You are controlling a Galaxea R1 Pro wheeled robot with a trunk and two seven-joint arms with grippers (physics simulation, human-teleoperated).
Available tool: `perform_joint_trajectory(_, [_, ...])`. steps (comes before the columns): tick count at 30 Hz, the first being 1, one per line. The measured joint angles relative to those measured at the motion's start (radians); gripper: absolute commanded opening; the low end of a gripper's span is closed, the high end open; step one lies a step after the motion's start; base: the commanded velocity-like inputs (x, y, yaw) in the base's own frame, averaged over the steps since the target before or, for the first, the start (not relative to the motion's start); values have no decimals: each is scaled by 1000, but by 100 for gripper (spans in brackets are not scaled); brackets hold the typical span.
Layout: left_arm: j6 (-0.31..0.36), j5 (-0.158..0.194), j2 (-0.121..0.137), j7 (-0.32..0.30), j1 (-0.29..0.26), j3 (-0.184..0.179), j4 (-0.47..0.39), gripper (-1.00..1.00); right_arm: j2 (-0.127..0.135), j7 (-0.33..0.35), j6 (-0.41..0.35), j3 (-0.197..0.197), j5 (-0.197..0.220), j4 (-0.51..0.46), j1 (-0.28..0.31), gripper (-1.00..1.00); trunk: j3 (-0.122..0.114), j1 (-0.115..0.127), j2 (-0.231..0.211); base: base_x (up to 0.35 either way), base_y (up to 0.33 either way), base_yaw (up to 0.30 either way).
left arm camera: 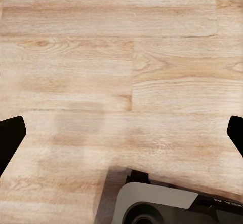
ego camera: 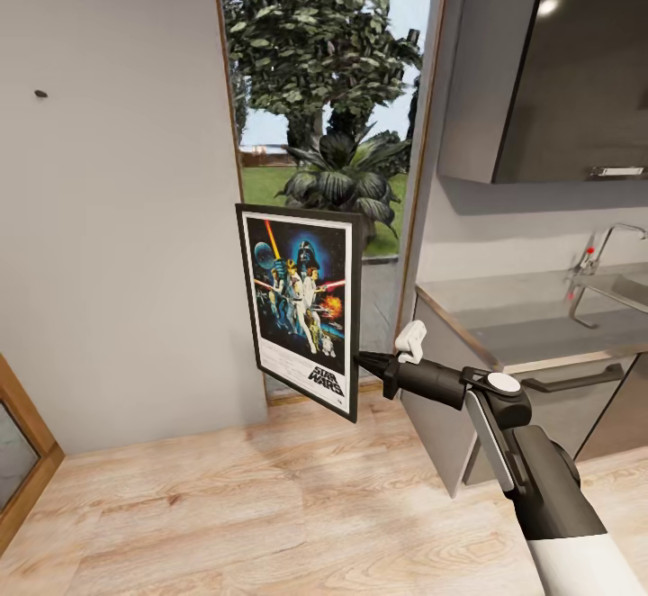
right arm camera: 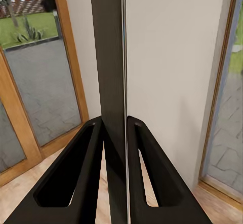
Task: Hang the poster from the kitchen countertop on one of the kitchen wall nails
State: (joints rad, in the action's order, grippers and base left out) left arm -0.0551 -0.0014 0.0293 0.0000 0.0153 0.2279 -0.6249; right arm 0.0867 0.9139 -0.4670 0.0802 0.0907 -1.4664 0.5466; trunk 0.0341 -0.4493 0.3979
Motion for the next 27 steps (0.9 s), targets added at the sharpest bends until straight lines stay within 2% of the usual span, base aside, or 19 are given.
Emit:
perform_joint_trajectory(7, [0,0,0,0,0,0,0,100,0,0,0,0,0,0,0,-100,0,0,0,0,226,75])
perform_joint_trajectory(24, [0,0,0,0,0,0,0,100,0,0,0,0,0,0,0,-100,0,0,0,0,304,273])
perform_joint_trajectory(27, [0,0,0,0,0,0,0,100,0,0,0,0,0,0,0,-100,0,0,0,6,341,135])
